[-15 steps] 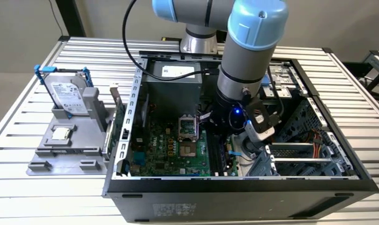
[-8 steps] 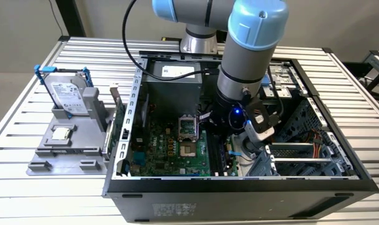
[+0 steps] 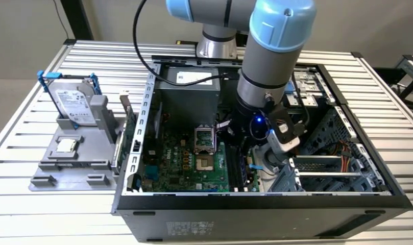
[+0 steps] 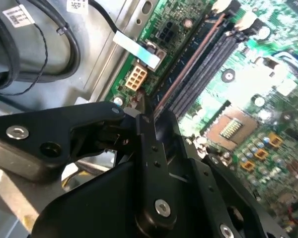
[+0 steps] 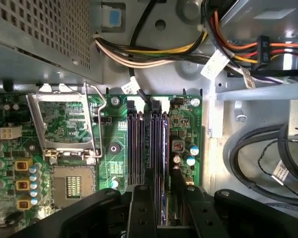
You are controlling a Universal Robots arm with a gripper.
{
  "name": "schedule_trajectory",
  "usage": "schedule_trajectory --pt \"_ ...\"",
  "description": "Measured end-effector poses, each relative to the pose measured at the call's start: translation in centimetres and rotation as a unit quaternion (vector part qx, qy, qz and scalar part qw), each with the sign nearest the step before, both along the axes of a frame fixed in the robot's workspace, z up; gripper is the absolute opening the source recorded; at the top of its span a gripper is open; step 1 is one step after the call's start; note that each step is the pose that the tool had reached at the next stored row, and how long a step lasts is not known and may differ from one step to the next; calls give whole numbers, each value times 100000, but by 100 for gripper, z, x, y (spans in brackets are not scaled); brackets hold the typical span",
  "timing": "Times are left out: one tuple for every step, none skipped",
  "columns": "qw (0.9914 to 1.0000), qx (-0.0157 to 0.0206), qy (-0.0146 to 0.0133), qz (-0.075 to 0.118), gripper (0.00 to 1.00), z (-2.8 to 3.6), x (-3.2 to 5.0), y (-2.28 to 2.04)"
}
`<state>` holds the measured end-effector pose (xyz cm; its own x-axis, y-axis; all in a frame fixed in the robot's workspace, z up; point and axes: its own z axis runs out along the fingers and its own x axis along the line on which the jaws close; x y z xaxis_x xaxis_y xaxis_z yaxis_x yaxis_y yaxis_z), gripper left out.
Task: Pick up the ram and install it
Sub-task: 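Insert the ram into the slot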
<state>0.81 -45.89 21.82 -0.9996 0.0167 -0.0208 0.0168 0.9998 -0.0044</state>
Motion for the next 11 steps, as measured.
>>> schedule_trajectory --pt "100000 -6 38 -82 100 36 0 0" --pt "100000 1 54 -174 100 74 0 0" --pt "100000 -7 72 -254 100 117 0 0" --pt "99999 -3 92 -315 100 158 0 0" --pt "99999 -3 109 -328 100 198 0 0" --pt "99999 -8 140 -331 100 234 0 0" --pt "99999 -1 161 -335 100 255 0 0" --pt "99999 2 163 -334 100 258 0 0" --pt "99999 12 161 -335 100 258 0 0" --pt "99999 18 161 -332 100 258 0 0" --pt "99999 6 163 -334 0 260 0 0"
